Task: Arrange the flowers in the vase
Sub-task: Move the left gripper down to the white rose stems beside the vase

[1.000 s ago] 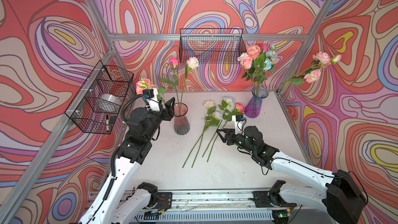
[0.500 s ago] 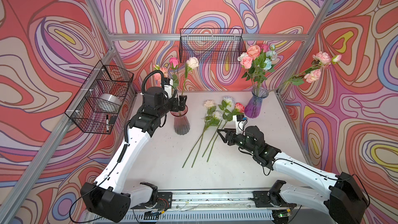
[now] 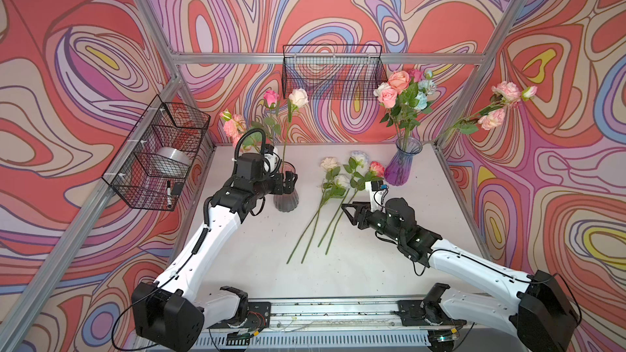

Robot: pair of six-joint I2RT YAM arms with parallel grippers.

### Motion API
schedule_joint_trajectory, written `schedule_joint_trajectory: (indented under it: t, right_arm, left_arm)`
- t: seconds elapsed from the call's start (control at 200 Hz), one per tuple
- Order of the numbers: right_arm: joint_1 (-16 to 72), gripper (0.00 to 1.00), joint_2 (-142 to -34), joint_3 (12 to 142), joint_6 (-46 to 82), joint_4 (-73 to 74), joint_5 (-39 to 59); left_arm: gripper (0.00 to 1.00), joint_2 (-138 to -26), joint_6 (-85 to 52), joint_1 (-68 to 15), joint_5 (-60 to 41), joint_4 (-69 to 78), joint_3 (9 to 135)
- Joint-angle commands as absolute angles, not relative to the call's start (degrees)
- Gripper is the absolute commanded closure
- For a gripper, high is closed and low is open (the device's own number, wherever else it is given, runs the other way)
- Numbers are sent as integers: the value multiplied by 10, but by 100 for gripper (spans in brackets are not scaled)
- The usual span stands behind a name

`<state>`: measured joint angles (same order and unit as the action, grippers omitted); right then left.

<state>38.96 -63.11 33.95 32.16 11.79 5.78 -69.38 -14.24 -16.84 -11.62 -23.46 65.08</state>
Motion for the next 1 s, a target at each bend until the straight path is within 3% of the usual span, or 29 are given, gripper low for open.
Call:
schedule_joint_trajectory:
  t: [0.0, 0.305, 0.491, 0.626, 0.736, 0.991]
  right_arm:
    - [387, 39, -625, 336, 310, 109, 48]
    - [387, 39, -620, 333, 360, 133, 27]
    - [387, 48, -650, 347, 375, 109, 7]
    - [387, 63, -667, 358, 379, 73, -35]
    - [386, 68, -665, 365, 390, 29, -76]
    - [373, 72, -663, 366, 379, -13, -94]
  left_arm:
    - [9, -642, -149, -174, -145, -240, 648]
    - [25, -555, -136, -204, -162, -318, 639]
    - [51, -550, -162, -272, -137, -308, 595]
    - [62, -616, -167, -363, -17, -299, 573]
    - [74, -691, -188, -379, 7, -287, 572]
    - [76, -867, -177, -402, 26, -259, 599]
